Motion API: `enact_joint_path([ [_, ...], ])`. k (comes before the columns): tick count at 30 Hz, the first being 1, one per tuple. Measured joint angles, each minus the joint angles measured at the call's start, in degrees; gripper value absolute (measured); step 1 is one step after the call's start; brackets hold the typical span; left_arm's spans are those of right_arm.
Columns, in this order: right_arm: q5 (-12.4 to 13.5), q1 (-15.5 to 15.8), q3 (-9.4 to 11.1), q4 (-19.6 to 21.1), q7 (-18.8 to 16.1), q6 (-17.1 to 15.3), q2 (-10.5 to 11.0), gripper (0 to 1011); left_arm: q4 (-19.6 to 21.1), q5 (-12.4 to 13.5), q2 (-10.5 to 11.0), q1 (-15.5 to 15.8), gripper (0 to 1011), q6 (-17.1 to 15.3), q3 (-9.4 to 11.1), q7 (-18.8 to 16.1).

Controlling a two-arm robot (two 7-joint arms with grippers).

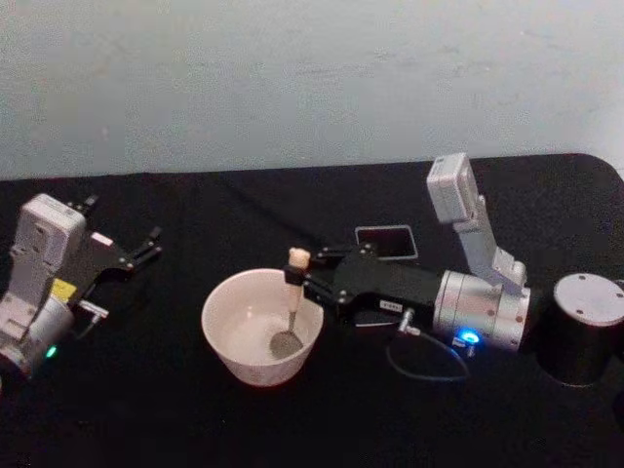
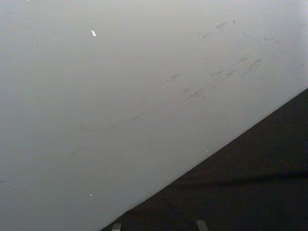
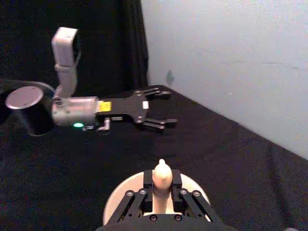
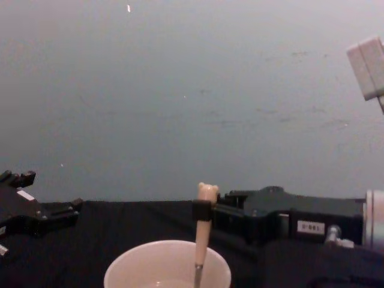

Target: Pick up the stirring spoon with one hand, stir inside the cup, then place it back in its original position.

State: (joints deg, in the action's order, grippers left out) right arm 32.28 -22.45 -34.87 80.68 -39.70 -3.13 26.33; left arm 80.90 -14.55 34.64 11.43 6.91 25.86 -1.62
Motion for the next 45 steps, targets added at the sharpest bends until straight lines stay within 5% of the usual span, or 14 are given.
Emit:
enact_joint_path([
  [11, 0.7, 0.6, -1.9, 2.2, -0.4, -0.7, -0.1, 217, 0.0, 0.0, 0.0, 0.0, 1001, 0.0, 0.0, 0.0],
  [25, -2.3, -3.2, -3.4, -2.9, 3.7, -0.1, -5.6, 217, 0.0, 0.0, 0.0, 0.0, 1001, 0.0, 0.0, 0.0],
  [36, -3.4, -5.6, -1.6, -7.6, 6.2, 0.2, -8.7, 217, 0.0, 0.0, 0.0, 0.0, 1001, 0.0, 0.0, 0.0],
  [45, -3.9, -5.1, 0.0, -7.4, 5.9, 0.4, -7.2, 217, 0.0, 0.0, 0.0, 0.0, 1001, 0.0, 0.0, 0.0],
])
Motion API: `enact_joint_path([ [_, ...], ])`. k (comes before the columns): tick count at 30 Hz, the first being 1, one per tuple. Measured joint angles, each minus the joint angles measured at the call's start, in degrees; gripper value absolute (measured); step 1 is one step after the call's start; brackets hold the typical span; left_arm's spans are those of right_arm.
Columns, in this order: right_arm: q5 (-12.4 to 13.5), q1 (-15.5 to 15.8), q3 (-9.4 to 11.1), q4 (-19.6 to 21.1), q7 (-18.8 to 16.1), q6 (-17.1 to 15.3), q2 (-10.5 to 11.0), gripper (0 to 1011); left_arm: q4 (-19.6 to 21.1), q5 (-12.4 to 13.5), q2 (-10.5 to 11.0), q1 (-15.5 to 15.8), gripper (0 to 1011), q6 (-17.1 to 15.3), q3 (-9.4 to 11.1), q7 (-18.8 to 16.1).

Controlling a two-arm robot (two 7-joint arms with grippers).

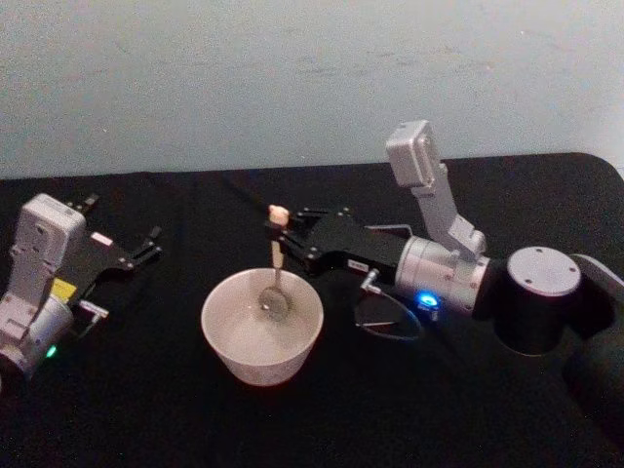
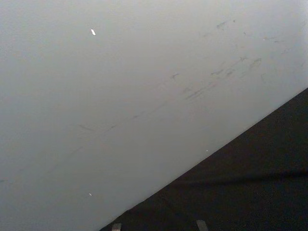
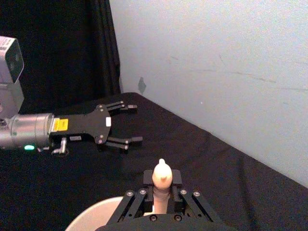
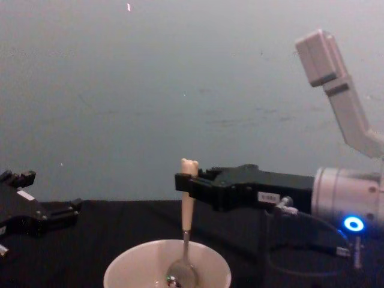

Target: Pick up the stirring spoon with one hand, stir inside the cup, then place it back in its original position.

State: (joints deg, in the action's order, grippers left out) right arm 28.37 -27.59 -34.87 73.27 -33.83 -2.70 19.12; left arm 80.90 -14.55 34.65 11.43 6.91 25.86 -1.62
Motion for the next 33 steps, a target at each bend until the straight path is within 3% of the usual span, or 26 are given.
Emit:
enact_joint_path([
  [10, 1.9, 3.3, 1.2, 5.0, -2.5, -1.8, 4.4, 217, 0.0, 0.0, 0.0, 0.0, 1001, 0.0, 0.0, 0.0],
  [17, 5.1, 5.3, 1.3, 9.5, -4.3, -4.0, 6.9, 217, 0.0, 0.0, 0.0, 0.0, 1001, 0.0, 0.0, 0.0],
  [23, 6.6, 5.7, 0.6, 11.0, -4.2, -4.8, 7.1, 217, 0.0, 0.0, 0.0, 0.0, 1001, 0.0, 0.0, 0.0],
  [33, 7.5, 4.6, -0.1, 10.4, -1.5, -5.1, 5.6, 217, 0.0, 0.0, 0.0, 0.0, 1001, 0.0, 0.0, 0.0],
])
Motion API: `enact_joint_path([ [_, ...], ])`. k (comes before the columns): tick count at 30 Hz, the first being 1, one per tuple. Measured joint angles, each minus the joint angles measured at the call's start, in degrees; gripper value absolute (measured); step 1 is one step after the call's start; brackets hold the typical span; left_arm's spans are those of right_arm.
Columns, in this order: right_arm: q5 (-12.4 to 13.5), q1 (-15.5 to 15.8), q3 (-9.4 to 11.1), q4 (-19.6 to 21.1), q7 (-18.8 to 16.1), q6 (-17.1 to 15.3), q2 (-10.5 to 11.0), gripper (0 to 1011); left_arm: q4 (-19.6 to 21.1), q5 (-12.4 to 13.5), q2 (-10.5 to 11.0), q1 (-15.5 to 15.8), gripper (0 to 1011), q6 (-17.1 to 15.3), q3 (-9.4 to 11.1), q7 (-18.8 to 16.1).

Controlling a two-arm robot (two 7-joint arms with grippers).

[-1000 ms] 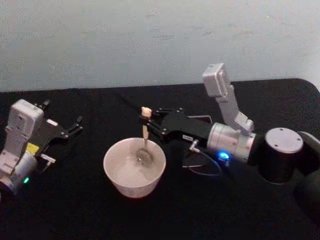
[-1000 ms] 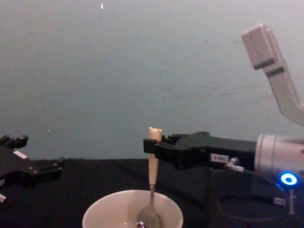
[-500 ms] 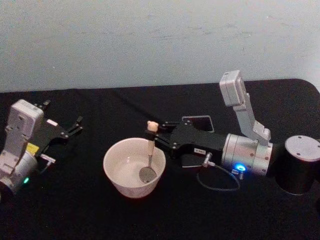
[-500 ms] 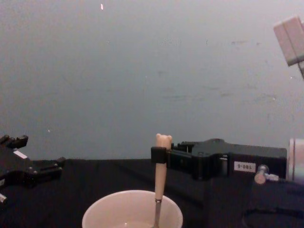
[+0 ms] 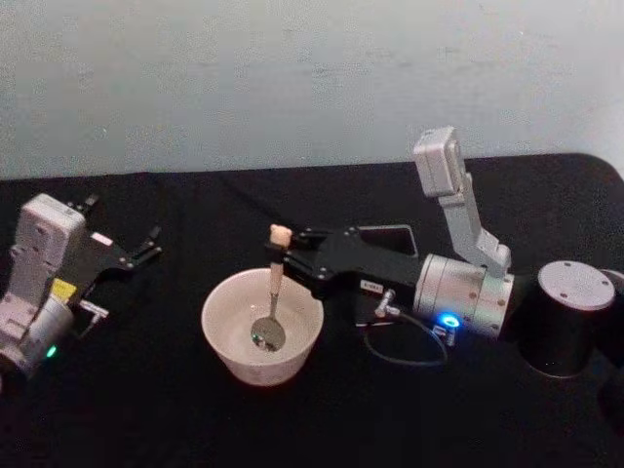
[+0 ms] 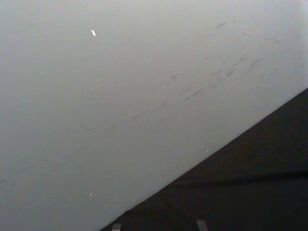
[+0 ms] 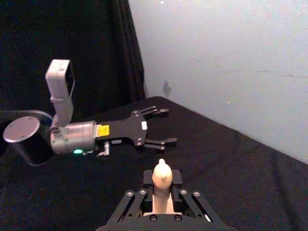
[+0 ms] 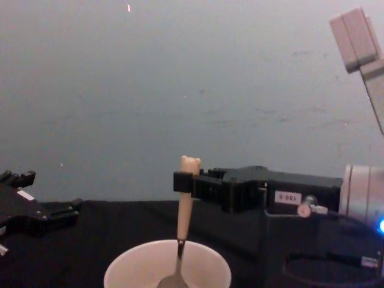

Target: Pick up the stirring spoon with one hand, stir inside the cup, then place it back in its original position.

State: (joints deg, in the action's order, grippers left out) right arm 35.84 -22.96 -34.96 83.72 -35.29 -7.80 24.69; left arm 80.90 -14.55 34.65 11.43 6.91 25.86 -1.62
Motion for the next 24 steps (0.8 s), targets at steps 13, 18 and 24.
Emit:
enact_joint_path([
  [13, 0.8, -1.3, 0.8, -1.2, 2.1, 0.4, -0.8, 217, 0.0, 0.0, 0.0, 0.0, 1001, 0.0, 0.0, 0.0],
  [18, 1.4, -1.4, 1.5, -1.0, 2.9, 0.1, -0.8, 216, 0.0, 0.0, 0.0, 0.0, 1001, 0.0, 0.0, 0.0],
  [24, 2.3, -1.4, 2.6, 0.1, 4.2, -0.6, -0.5, 216, 0.0, 0.0, 0.0, 0.0, 1001, 0.0, 0.0, 0.0],
])
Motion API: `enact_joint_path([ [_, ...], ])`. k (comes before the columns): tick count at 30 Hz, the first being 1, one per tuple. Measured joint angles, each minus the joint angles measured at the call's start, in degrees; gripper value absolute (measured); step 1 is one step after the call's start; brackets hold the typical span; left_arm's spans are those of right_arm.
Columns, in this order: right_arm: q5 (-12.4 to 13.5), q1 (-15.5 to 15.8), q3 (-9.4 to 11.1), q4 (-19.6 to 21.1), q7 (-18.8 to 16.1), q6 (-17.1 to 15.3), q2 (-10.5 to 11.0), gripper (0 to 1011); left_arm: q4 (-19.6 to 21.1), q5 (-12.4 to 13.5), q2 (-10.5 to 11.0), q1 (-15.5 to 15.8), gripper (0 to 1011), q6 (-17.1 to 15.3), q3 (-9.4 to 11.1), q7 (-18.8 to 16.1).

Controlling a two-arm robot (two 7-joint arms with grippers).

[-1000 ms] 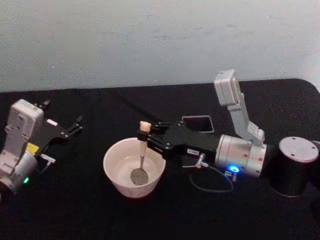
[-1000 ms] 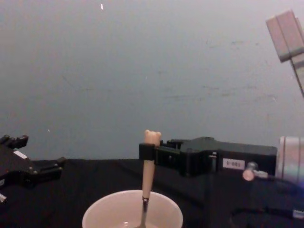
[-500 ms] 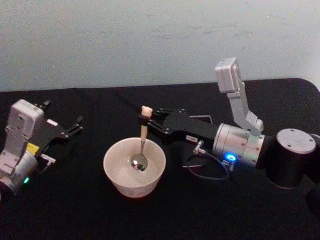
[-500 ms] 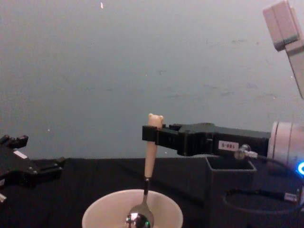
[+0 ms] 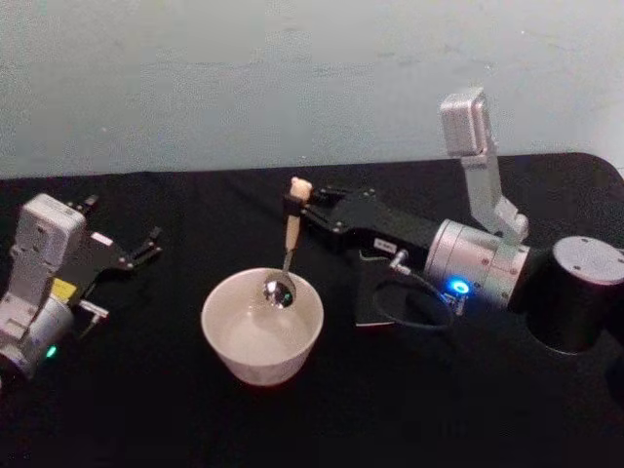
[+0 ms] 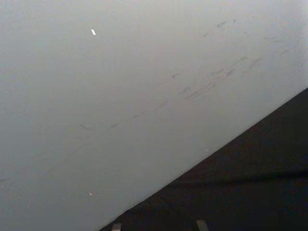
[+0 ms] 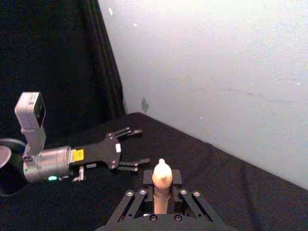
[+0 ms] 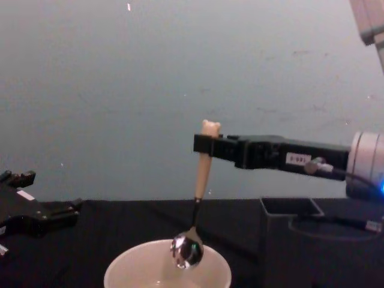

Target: Pick up the stirring spoon with one hand, stir inside the cup, then place it back in its original position.

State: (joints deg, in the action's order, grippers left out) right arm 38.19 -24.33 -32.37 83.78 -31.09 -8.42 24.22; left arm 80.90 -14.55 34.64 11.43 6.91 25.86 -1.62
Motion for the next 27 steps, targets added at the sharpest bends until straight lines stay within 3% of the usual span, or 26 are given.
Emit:
enact_joint_path([
  [14, 6.2, 1.1, 4.7, 4.8, 3.8, -2.5, 2.2, 217, 0.0, 0.0, 0.0, 0.0, 1001, 0.0, 0.0, 0.0],
  [22, 9.0, 1.7, 6.8, 6.4, 5.0, -2.4, 3.8, 217, 0.0, 0.0, 0.0, 0.0, 1001, 0.0, 0.0, 0.0],
  [27, 10.5, 2.5, 7.9, 7.0, 4.8, -1.4, 5.9, 216, 0.0, 0.0, 0.0, 0.0, 1001, 0.0, 0.0, 0.0],
])
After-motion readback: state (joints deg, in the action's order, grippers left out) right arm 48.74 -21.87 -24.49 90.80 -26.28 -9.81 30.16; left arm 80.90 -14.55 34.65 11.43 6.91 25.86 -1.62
